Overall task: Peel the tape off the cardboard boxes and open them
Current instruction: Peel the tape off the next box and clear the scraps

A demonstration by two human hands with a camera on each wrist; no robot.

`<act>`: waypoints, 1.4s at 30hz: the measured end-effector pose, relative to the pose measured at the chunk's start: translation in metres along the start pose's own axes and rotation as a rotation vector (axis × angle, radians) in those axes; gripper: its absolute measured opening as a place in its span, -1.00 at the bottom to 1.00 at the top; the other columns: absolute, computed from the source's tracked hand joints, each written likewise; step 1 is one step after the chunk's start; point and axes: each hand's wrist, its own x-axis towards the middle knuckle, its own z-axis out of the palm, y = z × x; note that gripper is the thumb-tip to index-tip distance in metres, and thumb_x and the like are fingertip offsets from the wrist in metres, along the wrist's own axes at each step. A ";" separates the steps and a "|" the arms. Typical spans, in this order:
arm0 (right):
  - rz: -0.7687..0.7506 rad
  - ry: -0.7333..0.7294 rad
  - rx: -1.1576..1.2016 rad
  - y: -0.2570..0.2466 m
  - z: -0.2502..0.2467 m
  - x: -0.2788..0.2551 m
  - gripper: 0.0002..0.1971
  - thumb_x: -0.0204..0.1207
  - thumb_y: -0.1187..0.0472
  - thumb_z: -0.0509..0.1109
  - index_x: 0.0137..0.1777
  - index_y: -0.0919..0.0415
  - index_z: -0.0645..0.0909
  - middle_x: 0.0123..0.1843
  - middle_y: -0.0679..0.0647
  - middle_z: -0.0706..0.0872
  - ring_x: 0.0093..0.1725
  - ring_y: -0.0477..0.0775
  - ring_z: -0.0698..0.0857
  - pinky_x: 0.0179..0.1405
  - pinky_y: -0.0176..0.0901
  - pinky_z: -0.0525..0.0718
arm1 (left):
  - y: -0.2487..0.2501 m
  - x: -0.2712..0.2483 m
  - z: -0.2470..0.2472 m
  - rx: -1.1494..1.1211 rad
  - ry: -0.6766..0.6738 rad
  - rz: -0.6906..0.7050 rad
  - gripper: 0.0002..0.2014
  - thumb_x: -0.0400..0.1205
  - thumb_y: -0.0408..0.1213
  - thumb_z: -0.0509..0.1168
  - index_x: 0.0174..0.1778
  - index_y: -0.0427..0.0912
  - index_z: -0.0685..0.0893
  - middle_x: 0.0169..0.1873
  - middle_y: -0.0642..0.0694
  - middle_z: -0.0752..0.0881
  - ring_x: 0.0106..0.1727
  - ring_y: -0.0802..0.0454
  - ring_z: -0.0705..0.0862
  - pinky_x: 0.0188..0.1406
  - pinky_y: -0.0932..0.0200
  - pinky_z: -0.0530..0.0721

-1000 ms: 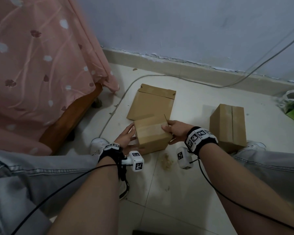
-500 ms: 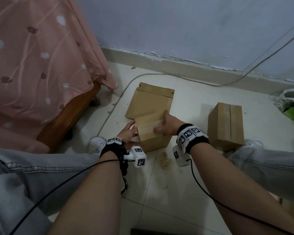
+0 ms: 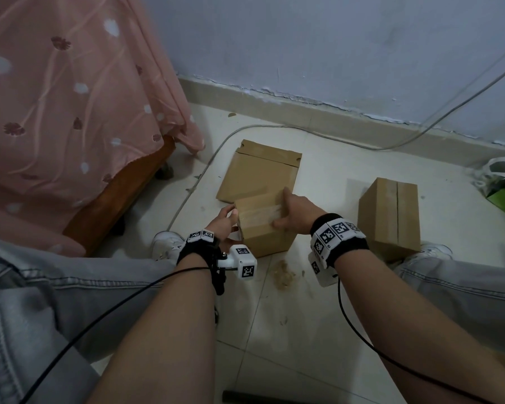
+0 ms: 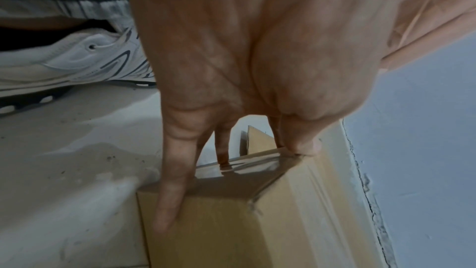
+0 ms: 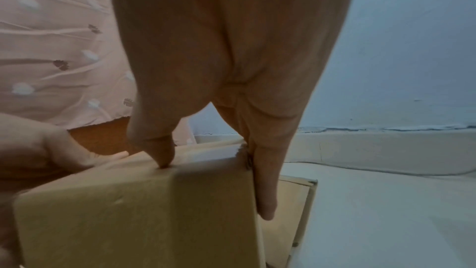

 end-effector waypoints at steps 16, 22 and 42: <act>-0.028 0.107 -0.208 -0.004 0.010 -0.006 -0.52 0.64 0.18 0.21 0.53 0.26 0.26 0.05 0.32 0.67 -0.01 0.33 0.66 -0.18 -0.09 0.50 | -0.003 0.005 0.010 -0.049 0.083 0.019 -0.52 0.79 -0.18 0.10 0.66 0.02 0.26 0.54 -0.27 0.46 0.46 -0.38 0.53 0.35 -0.38 0.58; -0.082 0.042 -0.176 -0.004 0.004 -0.011 -0.50 0.54 -0.04 0.44 0.35 0.20 0.40 0.00 0.15 0.65 -0.11 0.10 0.57 -0.18 -0.14 0.51 | -0.011 0.025 0.000 0.019 0.020 -0.002 -0.41 0.60 0.18 0.13 0.60 0.24 0.29 0.56 -0.14 0.44 0.48 -0.32 0.51 0.37 -0.41 0.54; -0.002 0.137 -0.254 -0.009 0.004 -0.015 -0.62 0.62 0.16 0.26 0.41 0.24 0.45 0.13 0.33 0.67 0.10 0.34 0.67 -0.04 -0.02 0.64 | -0.015 0.036 -0.006 0.141 0.006 0.044 -0.50 0.73 0.13 0.05 0.62 0.23 0.25 0.57 -0.12 0.42 0.52 -0.21 0.46 0.46 -0.33 0.47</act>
